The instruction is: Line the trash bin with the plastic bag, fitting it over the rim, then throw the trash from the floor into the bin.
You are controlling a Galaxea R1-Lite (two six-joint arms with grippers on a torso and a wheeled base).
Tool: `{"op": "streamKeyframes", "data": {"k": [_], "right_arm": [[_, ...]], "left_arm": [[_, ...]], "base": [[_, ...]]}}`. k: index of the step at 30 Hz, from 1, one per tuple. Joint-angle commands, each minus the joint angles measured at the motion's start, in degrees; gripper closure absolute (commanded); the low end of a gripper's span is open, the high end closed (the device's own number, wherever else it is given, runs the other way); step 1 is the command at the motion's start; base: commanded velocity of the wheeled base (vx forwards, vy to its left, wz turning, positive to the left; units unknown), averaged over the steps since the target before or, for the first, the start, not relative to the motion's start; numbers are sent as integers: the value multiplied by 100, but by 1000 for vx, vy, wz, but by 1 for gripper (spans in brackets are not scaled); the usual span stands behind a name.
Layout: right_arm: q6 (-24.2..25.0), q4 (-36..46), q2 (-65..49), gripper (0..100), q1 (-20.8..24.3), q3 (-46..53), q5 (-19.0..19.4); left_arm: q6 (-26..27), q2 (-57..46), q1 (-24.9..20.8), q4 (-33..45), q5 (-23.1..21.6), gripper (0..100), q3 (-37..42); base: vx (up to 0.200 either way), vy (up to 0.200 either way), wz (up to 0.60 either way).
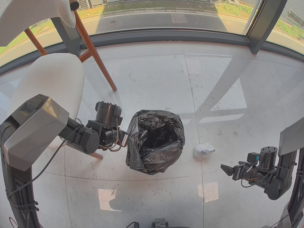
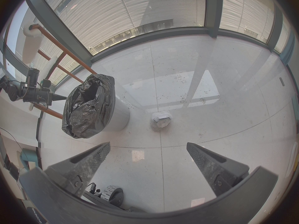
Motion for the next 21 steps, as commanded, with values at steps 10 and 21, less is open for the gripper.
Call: {"op": "streamKeyframes", "data": {"k": [10, 21], "right_arm": [[8, -14, 8, 0, -4, -12, -1], [8, -14, 17, 0, -4, 6, -1]], "left_arm": [[-121, -192, -566, 32, 8, 100, 235], [-130, -60, -548, -179, 26, 0, 473]], "base": [[0, 0, 0], [0, 0, 0]]}}
